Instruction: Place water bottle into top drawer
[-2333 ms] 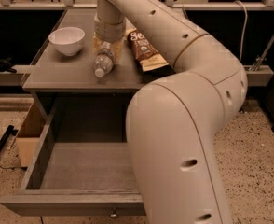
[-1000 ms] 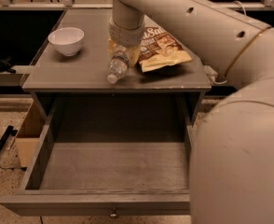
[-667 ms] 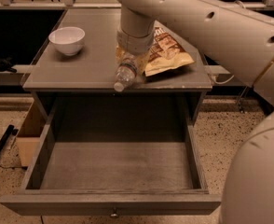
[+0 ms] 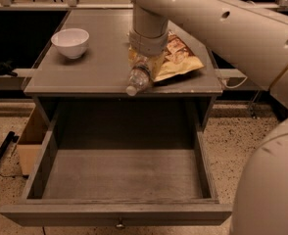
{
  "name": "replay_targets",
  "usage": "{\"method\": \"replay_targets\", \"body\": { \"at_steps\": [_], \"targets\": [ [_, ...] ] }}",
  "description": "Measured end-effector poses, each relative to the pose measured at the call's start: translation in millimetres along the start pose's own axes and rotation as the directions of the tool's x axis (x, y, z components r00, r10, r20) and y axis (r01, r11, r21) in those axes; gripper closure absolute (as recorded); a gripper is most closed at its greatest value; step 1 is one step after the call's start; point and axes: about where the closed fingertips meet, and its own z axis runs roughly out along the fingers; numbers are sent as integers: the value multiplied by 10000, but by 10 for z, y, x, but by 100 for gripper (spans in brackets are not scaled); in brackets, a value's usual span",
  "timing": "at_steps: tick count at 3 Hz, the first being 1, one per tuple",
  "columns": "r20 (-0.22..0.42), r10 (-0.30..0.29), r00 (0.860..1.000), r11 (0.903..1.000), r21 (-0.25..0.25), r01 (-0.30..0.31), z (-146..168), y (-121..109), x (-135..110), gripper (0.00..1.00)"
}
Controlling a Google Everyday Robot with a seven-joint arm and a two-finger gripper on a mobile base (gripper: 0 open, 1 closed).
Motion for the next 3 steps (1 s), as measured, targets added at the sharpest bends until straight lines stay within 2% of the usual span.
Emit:
{"method": "replay_targets", "body": {
  "at_steps": [1, 2, 3],
  "targets": [
    [-90, 210, 9997, 9996, -176, -212, -159, 147, 181, 100],
    [-192, 586, 9981, 9982, -123, -588, -341, 321, 309, 100],
    [-153, 570, 9983, 9983, -95, -572, -327, 312, 307, 100]
  ]
}}
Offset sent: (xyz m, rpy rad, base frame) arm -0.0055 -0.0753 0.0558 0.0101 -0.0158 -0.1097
